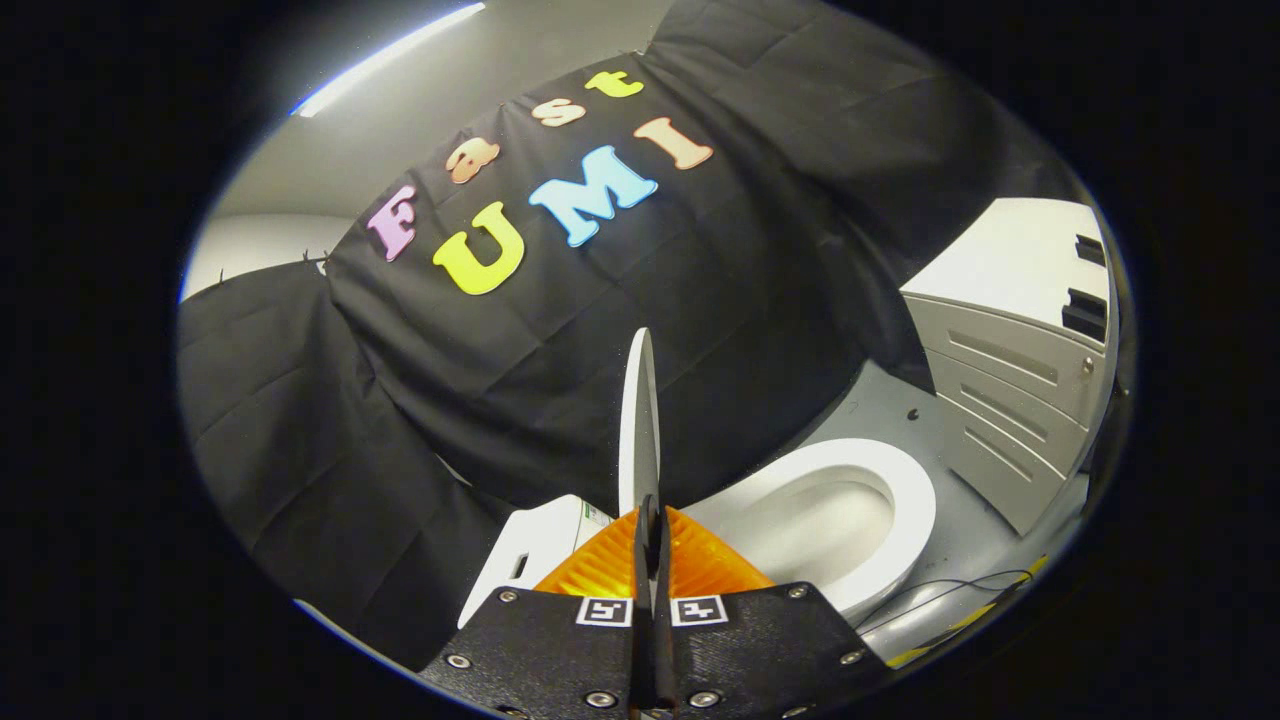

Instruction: Open the toilet lid.

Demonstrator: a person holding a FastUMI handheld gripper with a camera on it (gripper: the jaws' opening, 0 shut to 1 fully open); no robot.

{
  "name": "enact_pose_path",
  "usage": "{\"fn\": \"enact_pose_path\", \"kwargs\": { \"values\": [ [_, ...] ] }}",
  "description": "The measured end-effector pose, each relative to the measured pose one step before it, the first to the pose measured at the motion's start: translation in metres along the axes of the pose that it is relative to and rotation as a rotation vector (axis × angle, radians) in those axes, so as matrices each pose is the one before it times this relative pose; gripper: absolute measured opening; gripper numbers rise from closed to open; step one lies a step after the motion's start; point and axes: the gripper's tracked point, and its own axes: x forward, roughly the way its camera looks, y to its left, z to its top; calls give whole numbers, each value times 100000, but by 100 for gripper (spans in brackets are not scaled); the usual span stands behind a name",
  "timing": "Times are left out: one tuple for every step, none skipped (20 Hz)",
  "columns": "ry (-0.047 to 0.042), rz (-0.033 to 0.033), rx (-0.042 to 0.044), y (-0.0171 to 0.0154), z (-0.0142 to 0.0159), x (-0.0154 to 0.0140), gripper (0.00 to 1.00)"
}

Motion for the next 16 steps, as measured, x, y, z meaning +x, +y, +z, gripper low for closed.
{"fn": "enact_pose_path", "kwargs": {
  "values": [
    [-456, 955, -1931, 852, -32, 29, 0],
    [102, 678, -1736, 760, -137, 33, 0],
    [-97, 895, -1506, 760, -7, 22, 0],
    [-516, 725, -880, 599, -196, 67, 0],
    [263, 551, -752, 671, -146, 6, 0],
    [-182, 700, 10, 579, -54, 75, 0],
    [540, 517, -397, 622, 20, 187, 0],
    [111, 749, -601, 809, -130, 80, 0],
    [-78, 442, -1273, 721, 41, 128, 0],
    [226, 372, -1201, 597, -86, 127, 0],
    [-387, 564, -1530, 704, -32, 136, 0],
    [-59, 859, -940, 710, -58, 150, 0],
    [-193, 867, -827, 561, -69, 84, 0],
    [-36, 971, -722, 641, -354, -46, 0],
    [-500, 718, -178, 604, -34, 130, 0],
    [329, 765, -717, 645, -216, -12, 0]
  ]
}}
